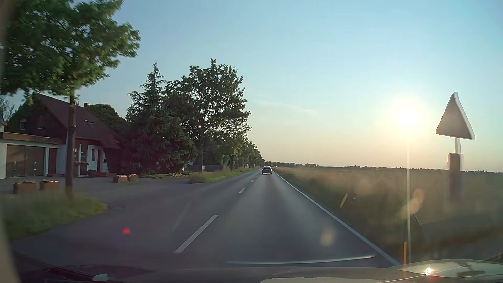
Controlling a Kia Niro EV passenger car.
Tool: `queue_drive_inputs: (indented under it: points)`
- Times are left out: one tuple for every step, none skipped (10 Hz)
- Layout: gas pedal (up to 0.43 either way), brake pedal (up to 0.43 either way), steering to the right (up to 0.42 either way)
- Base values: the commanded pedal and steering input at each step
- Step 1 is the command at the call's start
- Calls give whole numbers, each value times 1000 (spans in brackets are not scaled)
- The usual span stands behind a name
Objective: Follow the waypoints while adhering to traffic rules and regulations
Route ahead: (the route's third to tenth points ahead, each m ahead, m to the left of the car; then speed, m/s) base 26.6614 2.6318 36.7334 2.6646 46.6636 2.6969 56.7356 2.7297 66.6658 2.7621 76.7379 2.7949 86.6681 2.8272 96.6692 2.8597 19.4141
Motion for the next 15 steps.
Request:
queue_drive_inputs:
  points:
    - [209,18,0]
    - [209,12,0]
    - [209,12,0]
    - [209,18,-1]
    - [220,18,-1]
    - [220,18,-1]
    - [220,12,0]
    - [220,12,0]
    - [220,12,0]
    - [220,12,0]
    - [220,18,0]
    - [220,18,1]
    - [228,12,1]
    - [228,18,2]
    - [228,12,2]
